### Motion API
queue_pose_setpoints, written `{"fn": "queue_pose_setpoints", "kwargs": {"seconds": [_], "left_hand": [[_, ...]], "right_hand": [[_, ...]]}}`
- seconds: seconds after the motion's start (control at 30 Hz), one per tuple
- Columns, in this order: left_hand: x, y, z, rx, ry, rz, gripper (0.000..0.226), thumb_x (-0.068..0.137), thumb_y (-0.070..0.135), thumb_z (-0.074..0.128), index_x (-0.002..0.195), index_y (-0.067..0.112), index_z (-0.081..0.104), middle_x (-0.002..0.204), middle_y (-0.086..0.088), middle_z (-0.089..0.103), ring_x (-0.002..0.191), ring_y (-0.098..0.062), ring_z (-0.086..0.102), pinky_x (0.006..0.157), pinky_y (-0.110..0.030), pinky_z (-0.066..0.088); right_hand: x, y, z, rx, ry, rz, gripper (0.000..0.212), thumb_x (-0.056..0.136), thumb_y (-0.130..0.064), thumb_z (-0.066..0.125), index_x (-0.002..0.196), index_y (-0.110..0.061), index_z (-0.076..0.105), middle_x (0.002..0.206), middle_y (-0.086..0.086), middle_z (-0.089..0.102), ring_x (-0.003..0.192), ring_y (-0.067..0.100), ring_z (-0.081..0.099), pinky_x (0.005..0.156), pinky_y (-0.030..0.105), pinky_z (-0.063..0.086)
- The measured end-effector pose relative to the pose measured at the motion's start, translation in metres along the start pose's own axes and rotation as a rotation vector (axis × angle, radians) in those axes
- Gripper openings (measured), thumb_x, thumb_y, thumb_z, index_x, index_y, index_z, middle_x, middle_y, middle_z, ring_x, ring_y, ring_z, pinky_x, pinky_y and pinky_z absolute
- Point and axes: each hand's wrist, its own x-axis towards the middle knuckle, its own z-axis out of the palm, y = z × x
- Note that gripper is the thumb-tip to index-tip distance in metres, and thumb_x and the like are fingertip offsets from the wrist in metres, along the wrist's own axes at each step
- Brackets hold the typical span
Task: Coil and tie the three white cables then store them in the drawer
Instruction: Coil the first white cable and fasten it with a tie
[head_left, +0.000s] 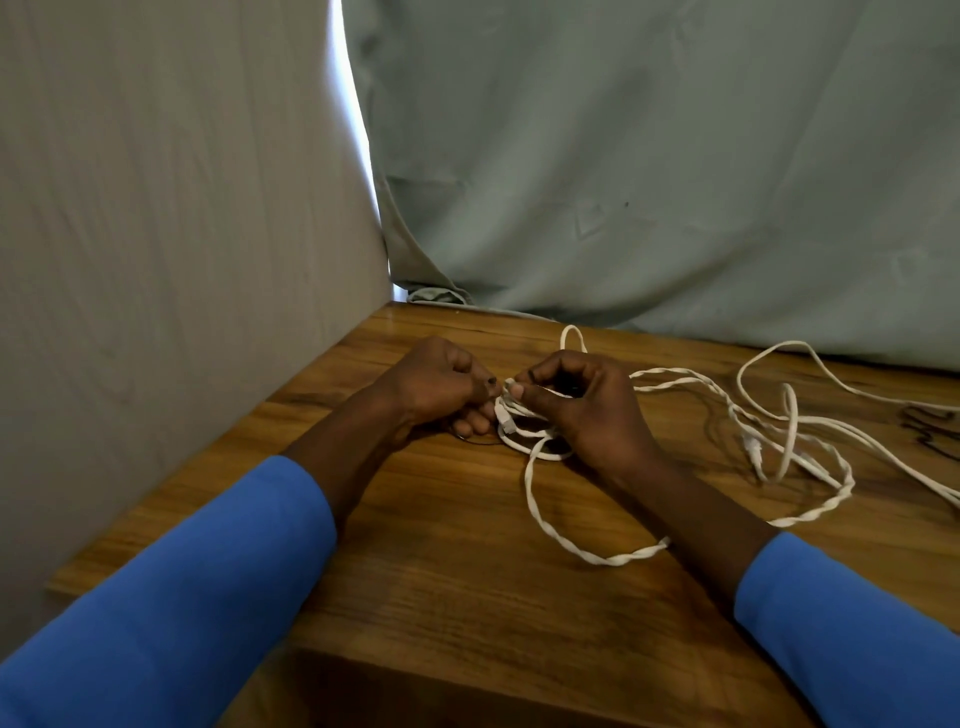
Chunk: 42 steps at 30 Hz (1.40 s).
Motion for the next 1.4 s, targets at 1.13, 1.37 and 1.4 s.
{"fn": "queue_pose_setpoints", "kwargs": {"seconds": [1.13,1.37,1.4], "left_hand": [[0.001,-0.015,0.004,-0.033,0.065,0.277,0.005,0.095,0.004,0.071,0.091,0.008,0.072,0.070,-0.015,0.070,0.063,-0.029,0.065,0.051,-0.031,0.053],[0.002,-0.018,0.011,-0.146,0.043,0.317,0.010,0.097,0.006,0.069,0.103,0.006,0.076,0.084,-0.029,0.071,0.063,-0.028,0.062,0.047,-0.028,0.051],[0.003,-0.018,0.012,-0.151,0.041,0.325,0.009,0.096,0.008,0.071,0.102,0.005,0.076,0.087,-0.031,0.070,0.063,-0.027,0.062,0.046,-0.027,0.050]], "right_hand": [[-0.013,-0.010,-0.002,-0.529,-0.029,-0.099,0.005,0.090,-0.025,0.078,0.087,-0.028,0.081,0.086,-0.018,0.075,0.084,-0.003,0.068,0.079,0.029,0.056],[-0.010,-0.007,-0.004,-0.270,0.022,0.006,0.007,0.093,-0.021,0.076,0.092,-0.023,0.082,0.086,-0.010,0.079,0.082,0.007,0.074,0.084,0.045,0.061],[-0.010,-0.008,-0.004,-0.235,0.018,0.015,0.007,0.093,-0.020,0.076,0.093,-0.021,0.083,0.087,-0.009,0.080,0.082,0.008,0.075,0.084,0.044,0.061]]}}
